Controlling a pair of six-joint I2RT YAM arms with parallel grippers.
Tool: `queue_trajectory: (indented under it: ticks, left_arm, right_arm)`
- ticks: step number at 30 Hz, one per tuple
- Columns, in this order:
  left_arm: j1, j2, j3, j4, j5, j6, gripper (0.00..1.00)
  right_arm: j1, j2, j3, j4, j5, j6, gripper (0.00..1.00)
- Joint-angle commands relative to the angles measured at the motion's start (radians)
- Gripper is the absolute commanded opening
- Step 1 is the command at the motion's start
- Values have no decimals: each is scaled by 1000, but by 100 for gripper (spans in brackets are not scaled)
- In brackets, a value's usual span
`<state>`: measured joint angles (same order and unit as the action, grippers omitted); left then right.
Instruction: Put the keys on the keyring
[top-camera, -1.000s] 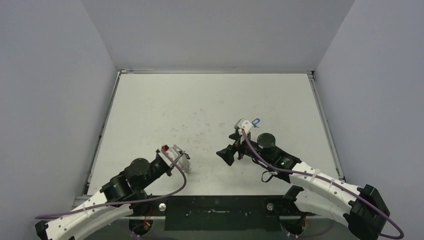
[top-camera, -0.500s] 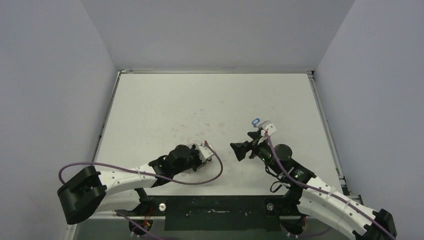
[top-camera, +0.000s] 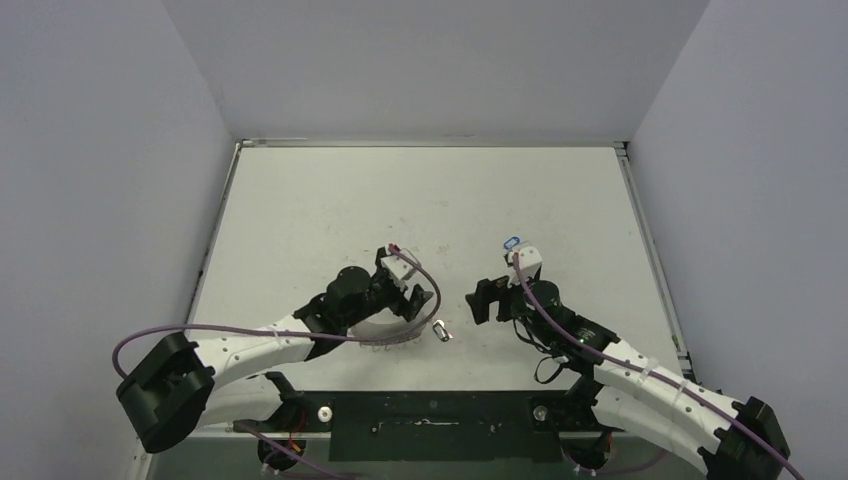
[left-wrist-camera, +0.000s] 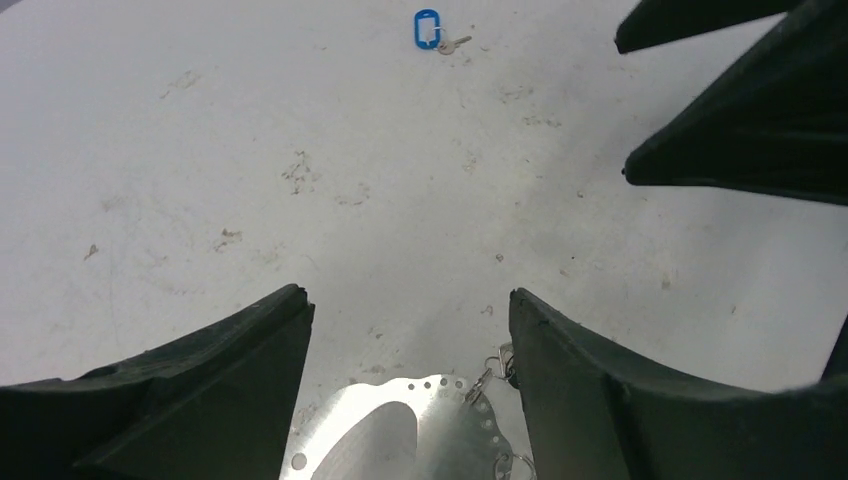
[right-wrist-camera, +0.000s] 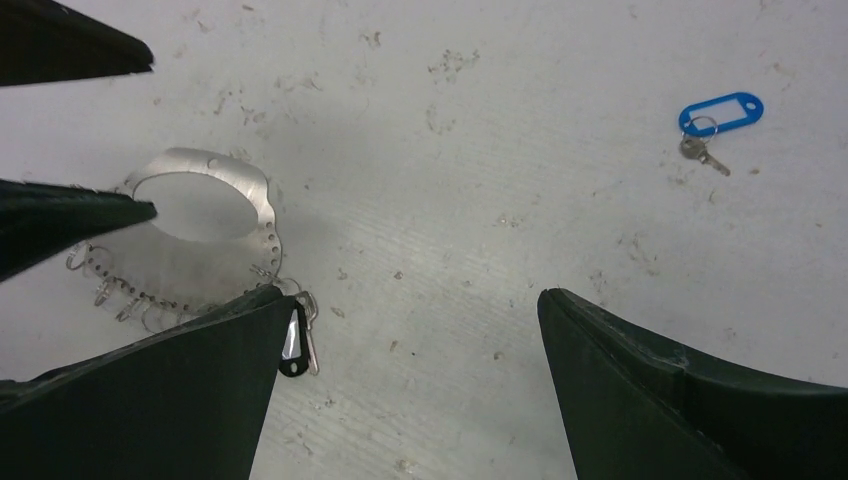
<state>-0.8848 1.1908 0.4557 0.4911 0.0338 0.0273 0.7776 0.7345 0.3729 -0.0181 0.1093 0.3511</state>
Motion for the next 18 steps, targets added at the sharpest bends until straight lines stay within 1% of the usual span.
queue_trajectory:
  ticks: [1,5,6,8,12,15,18]
  left_arm:
    - [88,-106,12,-144,-9,-199,74]
    - [208,-201,11,-384,-13,-343,82]
    - [238,-221,10,-423,-10,-376,82]
    - [293,-256,11,-554,-9,-445,83]
    - [366,-304,14,-734,-39,-572,85]
    - [388,-316,18,-836,-59,-603,88]
    - [410,-309,33,-935,-93,-664,92]
  right_arm:
    - [-8,89,77,-41,-8,45,100]
    - [-6,172,104,-26,-51,73,100]
    - [-5,191,107,-16,-72,79,100]
    - [-1,234,119,3,-118,84,100]
    - [33,324,147,10,-179,86,94]
    - [105,377,180,2,-142,63,91]
    - [196,433,230,-32,-47,31,89]
